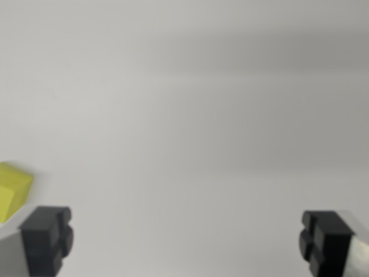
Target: Pick yellow cube
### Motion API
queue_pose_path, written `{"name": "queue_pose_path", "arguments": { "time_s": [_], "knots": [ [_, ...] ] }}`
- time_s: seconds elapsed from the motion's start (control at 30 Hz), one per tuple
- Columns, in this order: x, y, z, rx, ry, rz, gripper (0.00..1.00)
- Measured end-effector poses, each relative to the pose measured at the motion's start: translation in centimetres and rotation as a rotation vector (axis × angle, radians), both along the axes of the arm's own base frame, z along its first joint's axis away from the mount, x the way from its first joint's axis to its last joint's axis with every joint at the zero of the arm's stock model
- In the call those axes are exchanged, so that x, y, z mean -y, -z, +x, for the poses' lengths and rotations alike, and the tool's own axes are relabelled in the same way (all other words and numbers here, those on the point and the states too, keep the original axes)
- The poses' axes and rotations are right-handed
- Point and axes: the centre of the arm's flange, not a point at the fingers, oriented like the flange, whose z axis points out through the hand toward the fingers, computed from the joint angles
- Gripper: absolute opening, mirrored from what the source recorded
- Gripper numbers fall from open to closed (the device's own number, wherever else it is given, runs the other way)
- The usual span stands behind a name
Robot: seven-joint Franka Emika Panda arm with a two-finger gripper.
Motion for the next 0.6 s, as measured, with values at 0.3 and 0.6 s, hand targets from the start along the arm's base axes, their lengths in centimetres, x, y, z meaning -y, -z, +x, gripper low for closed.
{"name": "queue_pose_path", "arguments": {
  "time_s": [0.3,0.6],
  "knots": [
    [-0.5,0.5,-0.4,-0.002,0.017,0.001,1.00],
    [-2.7,2.7,-1.2,-0.004,0.050,0.005,1.00]
  ]
}}
